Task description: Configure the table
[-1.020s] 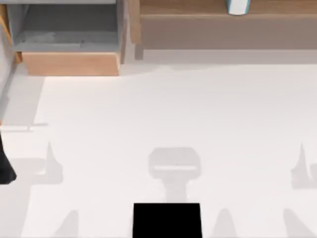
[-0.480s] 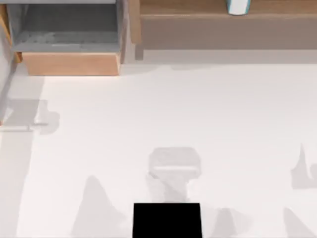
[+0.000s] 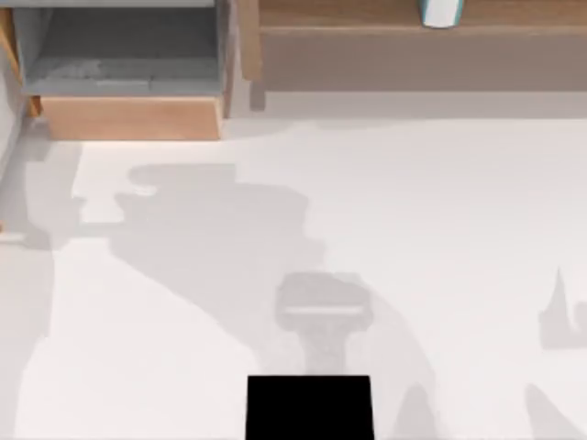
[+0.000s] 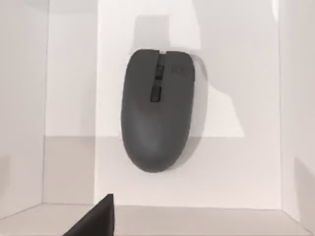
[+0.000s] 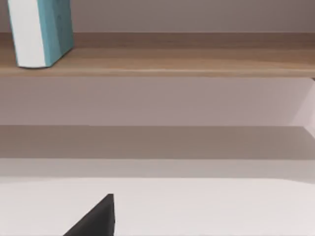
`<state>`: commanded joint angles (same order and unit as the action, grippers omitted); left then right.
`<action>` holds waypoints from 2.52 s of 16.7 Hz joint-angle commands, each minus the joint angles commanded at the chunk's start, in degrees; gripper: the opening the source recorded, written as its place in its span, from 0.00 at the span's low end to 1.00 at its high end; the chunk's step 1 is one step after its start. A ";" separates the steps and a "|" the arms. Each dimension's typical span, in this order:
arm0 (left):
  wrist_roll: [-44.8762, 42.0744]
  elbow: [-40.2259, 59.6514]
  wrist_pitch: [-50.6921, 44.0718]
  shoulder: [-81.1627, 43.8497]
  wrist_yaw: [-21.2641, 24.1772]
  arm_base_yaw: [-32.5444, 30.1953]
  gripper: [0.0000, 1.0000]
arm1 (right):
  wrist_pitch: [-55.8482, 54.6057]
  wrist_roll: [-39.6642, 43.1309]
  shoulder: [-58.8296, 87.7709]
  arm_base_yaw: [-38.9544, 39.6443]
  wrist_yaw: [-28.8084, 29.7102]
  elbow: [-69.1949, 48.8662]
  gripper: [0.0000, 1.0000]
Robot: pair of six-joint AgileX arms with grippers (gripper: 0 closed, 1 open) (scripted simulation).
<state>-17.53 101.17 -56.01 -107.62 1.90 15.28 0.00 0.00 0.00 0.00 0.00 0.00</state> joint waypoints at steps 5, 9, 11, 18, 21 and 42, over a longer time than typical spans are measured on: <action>-4.16 24.97 -13.39 -27.20 0.30 3.97 1.00 | 0.00 0.00 0.00 0.00 0.00 0.00 1.00; -6.38 37.51 -19.44 -39.39 0.70 4.27 1.00 | 0.00 0.00 0.00 0.00 0.00 0.00 1.00; -7.00 40.75 -20.67 -42.06 0.83 3.90 1.00 | 0.00 0.00 0.00 0.00 0.00 0.00 1.00; -7.11 41.29 -20.77 -42.62 0.83 3.98 1.00 | 0.00 0.00 0.00 0.00 0.00 0.00 1.00; -7.37 40.52 -20.04 -42.60 0.87 4.11 1.00 | 0.00 0.00 0.00 0.00 0.00 0.00 1.00; -7.04 35.94 -14.70 -43.24 0.87 3.67 0.77 | 0.00 0.00 0.00 0.00 0.00 0.00 1.00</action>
<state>-24.57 137.11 -70.71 -150.86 2.77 18.94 0.00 0.00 0.00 0.00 0.00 0.00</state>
